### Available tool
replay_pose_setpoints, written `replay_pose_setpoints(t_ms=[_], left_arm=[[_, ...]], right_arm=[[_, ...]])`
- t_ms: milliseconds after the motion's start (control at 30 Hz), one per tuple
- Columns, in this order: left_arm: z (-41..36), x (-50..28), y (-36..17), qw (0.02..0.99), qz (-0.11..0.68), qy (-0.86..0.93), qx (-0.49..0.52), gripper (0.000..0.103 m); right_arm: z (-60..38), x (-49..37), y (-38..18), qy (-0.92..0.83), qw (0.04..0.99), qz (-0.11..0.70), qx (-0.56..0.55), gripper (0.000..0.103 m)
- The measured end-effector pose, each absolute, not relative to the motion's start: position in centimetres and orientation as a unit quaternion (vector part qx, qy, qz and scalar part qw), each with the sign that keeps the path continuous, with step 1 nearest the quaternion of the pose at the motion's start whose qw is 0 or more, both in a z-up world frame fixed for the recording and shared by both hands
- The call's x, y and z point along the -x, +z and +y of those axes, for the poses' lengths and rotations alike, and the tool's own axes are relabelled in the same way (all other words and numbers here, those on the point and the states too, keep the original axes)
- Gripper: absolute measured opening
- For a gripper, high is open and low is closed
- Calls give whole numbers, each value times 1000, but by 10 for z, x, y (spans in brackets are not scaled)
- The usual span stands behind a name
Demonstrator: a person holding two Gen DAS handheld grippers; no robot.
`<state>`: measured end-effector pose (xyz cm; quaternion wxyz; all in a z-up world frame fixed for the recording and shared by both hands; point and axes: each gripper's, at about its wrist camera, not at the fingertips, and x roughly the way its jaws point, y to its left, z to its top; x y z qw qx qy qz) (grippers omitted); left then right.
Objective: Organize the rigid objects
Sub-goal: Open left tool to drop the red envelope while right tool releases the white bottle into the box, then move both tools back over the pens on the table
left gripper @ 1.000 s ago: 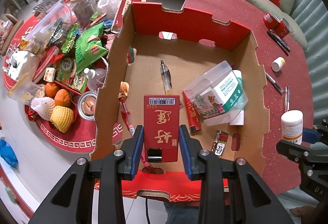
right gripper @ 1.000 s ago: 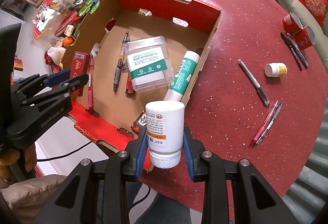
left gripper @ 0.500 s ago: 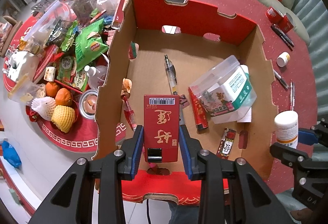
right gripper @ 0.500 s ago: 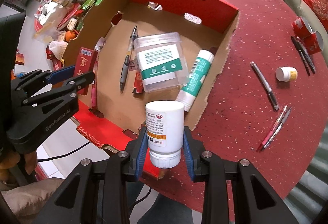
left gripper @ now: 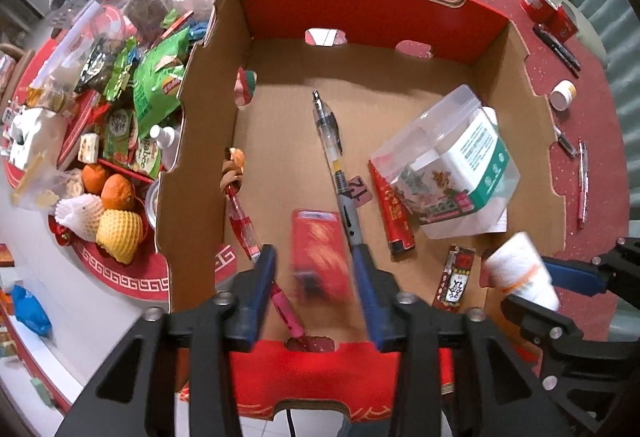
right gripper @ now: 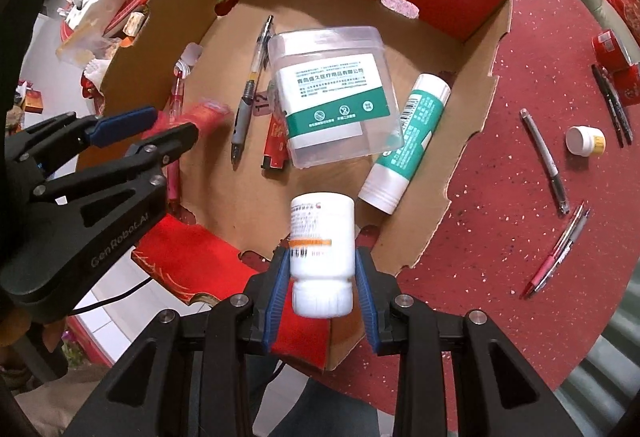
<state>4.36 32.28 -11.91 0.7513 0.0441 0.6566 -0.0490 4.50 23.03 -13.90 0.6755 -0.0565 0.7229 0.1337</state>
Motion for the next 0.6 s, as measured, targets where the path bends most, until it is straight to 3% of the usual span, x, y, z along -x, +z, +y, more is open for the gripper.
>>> replay_pose_setpoints(t_ms=[67, 100, 133, 167, 400, 600], left_arm=[[322, -45, -117, 758, 649, -49, -47, 71], [322, -45, -115, 762, 644, -47, -49, 74], [322, -46, -114, 764, 642, -45, -52, 79], [322, -46, -113, 765, 640, -44, -51, 80], [322, -48, -111, 758, 651, -37, -27, 80], [296, -44, -95, 756, 651, -63, -27, 80]], right_arm=[[231, -46, -137, 133, 681, 718, 58, 38], [231, -46, -135, 135, 682, 716, 58, 47], [231, -46, -134, 134, 684, 714, 58, 74], [231, -46, -133, 135, 687, 712, 57, 87], [222, -44, -114, 125, 713, 688, 61, 86], [164, -33, -109, 65, 722, 689, 2, 86]])
